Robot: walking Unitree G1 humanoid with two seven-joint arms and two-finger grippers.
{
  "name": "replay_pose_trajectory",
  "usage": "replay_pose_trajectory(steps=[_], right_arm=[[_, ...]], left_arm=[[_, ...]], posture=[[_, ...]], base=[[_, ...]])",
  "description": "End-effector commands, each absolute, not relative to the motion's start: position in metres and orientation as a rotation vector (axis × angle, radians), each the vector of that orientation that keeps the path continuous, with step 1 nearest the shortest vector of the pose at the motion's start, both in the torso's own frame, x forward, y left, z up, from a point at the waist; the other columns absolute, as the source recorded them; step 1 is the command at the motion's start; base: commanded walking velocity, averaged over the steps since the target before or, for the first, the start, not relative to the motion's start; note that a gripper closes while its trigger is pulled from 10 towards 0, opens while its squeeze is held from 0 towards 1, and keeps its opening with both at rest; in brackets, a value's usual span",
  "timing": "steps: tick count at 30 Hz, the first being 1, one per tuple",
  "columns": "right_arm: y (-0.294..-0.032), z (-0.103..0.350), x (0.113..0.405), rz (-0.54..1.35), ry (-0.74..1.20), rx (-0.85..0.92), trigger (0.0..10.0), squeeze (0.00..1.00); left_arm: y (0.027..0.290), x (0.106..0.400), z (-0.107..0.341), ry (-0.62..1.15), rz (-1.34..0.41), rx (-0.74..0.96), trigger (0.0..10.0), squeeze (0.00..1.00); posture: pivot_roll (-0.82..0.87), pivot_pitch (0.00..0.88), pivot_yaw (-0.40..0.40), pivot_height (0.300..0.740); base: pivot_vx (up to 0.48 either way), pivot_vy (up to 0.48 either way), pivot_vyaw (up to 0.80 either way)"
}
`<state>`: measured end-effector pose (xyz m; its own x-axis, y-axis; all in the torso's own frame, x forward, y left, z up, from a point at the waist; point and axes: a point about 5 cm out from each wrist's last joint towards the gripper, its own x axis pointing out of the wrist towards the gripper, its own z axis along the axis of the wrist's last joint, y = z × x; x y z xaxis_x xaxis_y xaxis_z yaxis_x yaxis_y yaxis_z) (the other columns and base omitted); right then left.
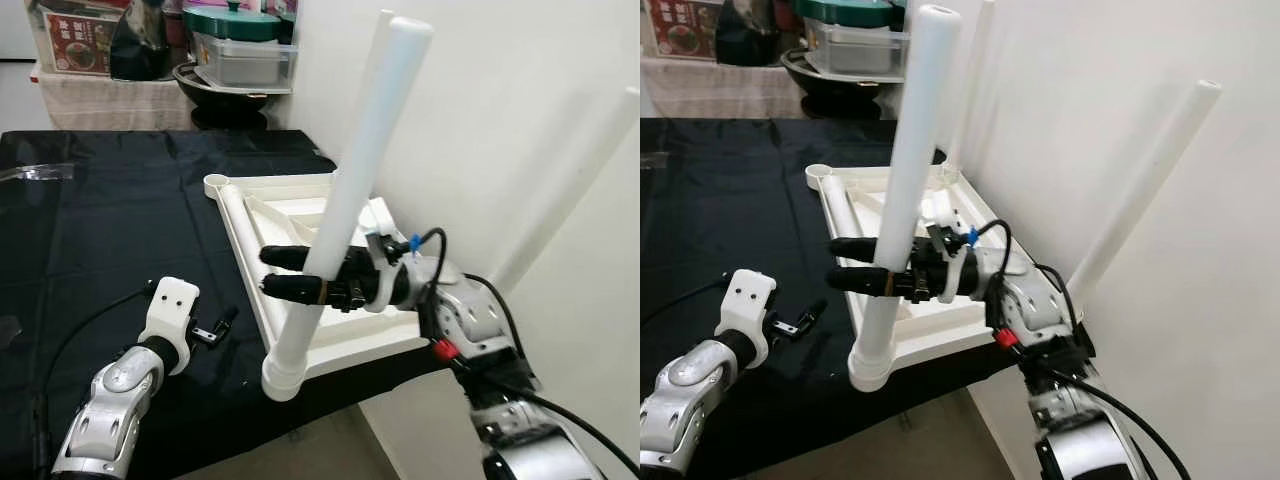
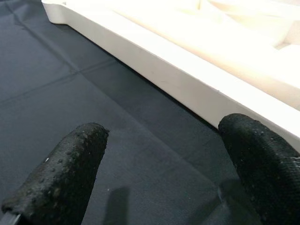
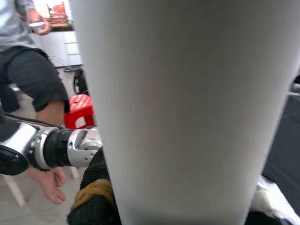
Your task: Building children table
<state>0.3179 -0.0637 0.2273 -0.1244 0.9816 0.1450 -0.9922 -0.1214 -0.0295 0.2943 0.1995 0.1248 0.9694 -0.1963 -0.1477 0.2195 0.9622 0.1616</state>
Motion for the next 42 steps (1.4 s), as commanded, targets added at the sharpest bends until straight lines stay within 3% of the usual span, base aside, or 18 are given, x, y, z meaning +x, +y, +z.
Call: replay_pose_trajectory(steps=[1, 16, 20, 24, 27, 28, 29, 31, 33, 36, 38, 39, 40, 42], right_arm=[[-0.055, 0.183, 0.312, 1.739, 0.098, 0.221, 0.0, 0.00], [-0.053, 0.185, 0.325, 1.671, 0.055, 0.239, 0.0, 0.00], [-0.053, 0.181, 0.340, 1.467, 0.044, 0.184, 0.0, 0.00], [-0.070, 0.165, 0.350, 1.213, 0.152, 0.081, 0.0, 0.00], [-0.074, 0.162, 0.351, 1.176, 0.177, 0.080, 0.0, 0.00], [-0.095, 0.149, 0.358, 0.932, 0.299, 0.086, 0.0, 0.00], [-0.095, 0.149, 0.358, 0.932, 0.299, 0.086, 0.0, 0.00], [-0.114, 0.140, 0.361, 0.731, 0.340, 0.059, 0.0, 0.00], [-0.124, 0.135, 0.360, 0.628, 0.344, 0.050, 0.0, 0.00], [-0.124, 0.135, 0.360, 0.628, 0.344, 0.050, 0.0, 0.00], [-0.143, 0.122, 0.354, 0.427, 0.359, 0.097, 0.0, 0.00], [-0.143, 0.122, 0.354, 0.427, 0.359, 0.097, 0.0, 0.00], [-0.155, 0.114, 0.350, 0.283, 0.357, 0.138, 0.0, 0.00], [-0.155, 0.114, 0.350, 0.283, 0.357, 0.138, 0.0, 0.00]], left_arm=[[0.197, 0.292, 0.122, 0.149, -0.217, 0.181, 10.0, 0.00], [0.195, 0.292, 0.121, 0.158, -0.217, 0.179, 10.0, 0.00], [0.195, 0.292, 0.121, 0.158, -0.217, 0.178, 10.0, 0.00], [0.195, 0.293, 0.121, 0.160, -0.216, 0.175, 10.0, 0.00], [0.195, 0.293, 0.121, 0.160, -0.217, 0.175, 10.0, 0.00], [0.194, 0.295, 0.121, 0.161, -0.219, 0.174, 10.0, 0.00], [0.194, 0.295, 0.121, 0.161, -0.219, 0.174, 10.0, 0.00], [0.194, 0.297, 0.121, 0.160, -0.217, 0.172, 10.0, 0.00], [0.194, 0.297, 0.121, 0.160, -0.215, 0.170, 10.0, 0.00], [0.194, 0.297, 0.121, 0.160, -0.215, 0.170, 10.0, 0.00], [0.194, 0.298, 0.120, 0.162, -0.213, 0.167, 10.0, 0.00], [0.194, 0.298, 0.120, 0.162, -0.213, 0.167, 10.0, 0.00], [0.194, 0.299, 0.119, 0.163, -0.214, 0.166, 10.0, 0.00], [0.194, 0.299, 0.119, 0.163, -0.214, 0.166, 10.0, 0.00]], posture=[[0.20, 0.000, -0.190, 0.740], [0.19, 0.000, -0.191, 0.740], [0.18, 0.000, -0.191, 0.740], [0.16, 0.000, -0.178, 0.740], [0.16, 0.000, -0.176, 0.740], [0.14, 0.000, -0.167, 0.740], [0.14, 0.000, -0.167, 0.740], [0.12, 0.000, -0.159, 0.740], [0.12, 0.000, -0.158, 0.740], [0.12, 0.000, -0.158, 0.740], [0.10, 0.000, -0.147, 0.740], [0.10, 0.000, -0.147, 0.740], [0.10, 0.000, -0.145, 0.740], [0.10, 0.000, -0.145, 0.740]], base=[[0.000, 0.000, 0.00], [0.000, 0.000, 0.00], [0.000, 0.000, 0.00], [0.000, 0.000, 0.00], [0.000, 0.000, 0.00], [0.000, 0.000, 0.00], [0.000, 0.000, 0.00], [0.000, 0.000, 0.00], [0.000, 0.000, 0.00], [0.000, 0.000, 0.00], [0.000, 0.000, 0.00], [0.000, 0.000, 0.00], [0.000, 0.000, 0.00], [0.000, 0.000, 0.00]])
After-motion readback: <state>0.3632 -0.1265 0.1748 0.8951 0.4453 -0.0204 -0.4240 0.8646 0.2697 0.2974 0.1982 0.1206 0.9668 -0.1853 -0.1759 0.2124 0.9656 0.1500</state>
